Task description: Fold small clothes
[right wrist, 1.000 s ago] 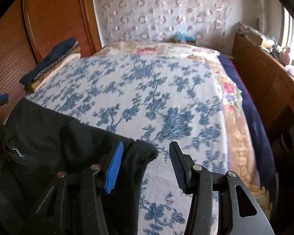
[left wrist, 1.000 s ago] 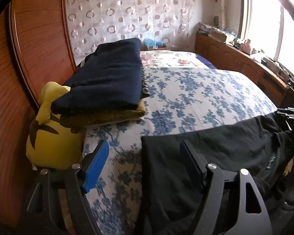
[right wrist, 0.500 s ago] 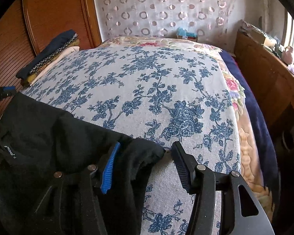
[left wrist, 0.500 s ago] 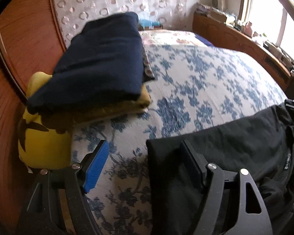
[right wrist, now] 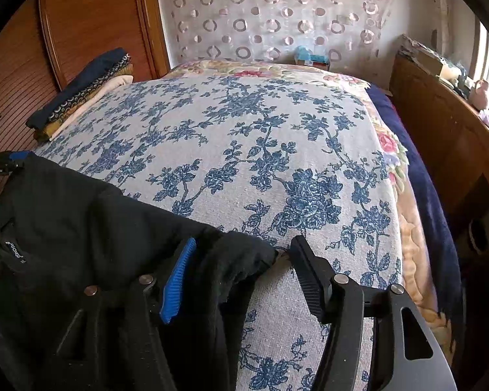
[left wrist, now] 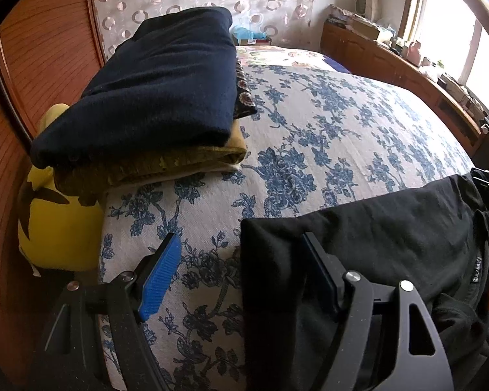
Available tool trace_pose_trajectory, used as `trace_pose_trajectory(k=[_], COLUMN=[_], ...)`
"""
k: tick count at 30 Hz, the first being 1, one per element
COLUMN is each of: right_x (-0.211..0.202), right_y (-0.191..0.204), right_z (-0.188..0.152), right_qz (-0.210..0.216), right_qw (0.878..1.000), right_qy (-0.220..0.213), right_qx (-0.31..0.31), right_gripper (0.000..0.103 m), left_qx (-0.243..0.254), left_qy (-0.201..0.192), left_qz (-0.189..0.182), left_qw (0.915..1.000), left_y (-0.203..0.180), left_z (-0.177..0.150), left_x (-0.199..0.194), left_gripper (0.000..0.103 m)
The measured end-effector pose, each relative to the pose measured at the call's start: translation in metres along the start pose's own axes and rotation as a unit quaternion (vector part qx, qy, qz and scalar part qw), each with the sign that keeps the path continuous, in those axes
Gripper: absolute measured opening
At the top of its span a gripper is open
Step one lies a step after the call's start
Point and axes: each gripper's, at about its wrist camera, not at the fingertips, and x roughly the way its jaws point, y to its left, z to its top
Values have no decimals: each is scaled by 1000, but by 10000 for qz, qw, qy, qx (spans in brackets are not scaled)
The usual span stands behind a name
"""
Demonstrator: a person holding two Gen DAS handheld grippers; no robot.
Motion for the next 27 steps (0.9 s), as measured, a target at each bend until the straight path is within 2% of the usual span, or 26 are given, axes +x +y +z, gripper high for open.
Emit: trace_pose_trajectory(k=[2,5,7,11,12,13,15,16,21,27], right_x=[0,0,1,1,0,0,-3,-3,-17,-86], right_y=[-1,-1,0,1,1,1,0,0,1,6], right_z=[0,0,0,1,1,1,1,0,-7,2], right_qz=[11,4,-34,-53,-31,17,216,305,606,596], right_qw=[10000,10000,10000,10000,10000,10000,9998,9995,9981,9946], right_qy=[-3,2,15,44,47,40,54,63,-71,-850], right_qx=[3,-1,-16,-36,-36,-36,11,52,118,91], right_gripper=[63,63,63,63,60,56,28,21,14,13], left_qx=[15,-77,-25,60,72,83,102,87,-6,-16], left_qy=[-4,-27,-24,29,18,-31,-176,-288,-840,-1609], left_qz=[-99,-322,-460,-697,-744,-734,-752,-791,-848,-956], left_qw=[9999,9994,9989,9975,9972,9973,9970,9964,9928,9823], left_y=[-2,-1,-4,-11,-13,-15,-20,-21,-27,-35], left_z=[-1,-4,-5,-6,-7,-9,-12,-14,-17,-5], left_x=[-1,-3,-5,-10,-12,-16,-25,-31,-68,-128], left_gripper=[73,59,39,16,12,11,10,10,9,9])
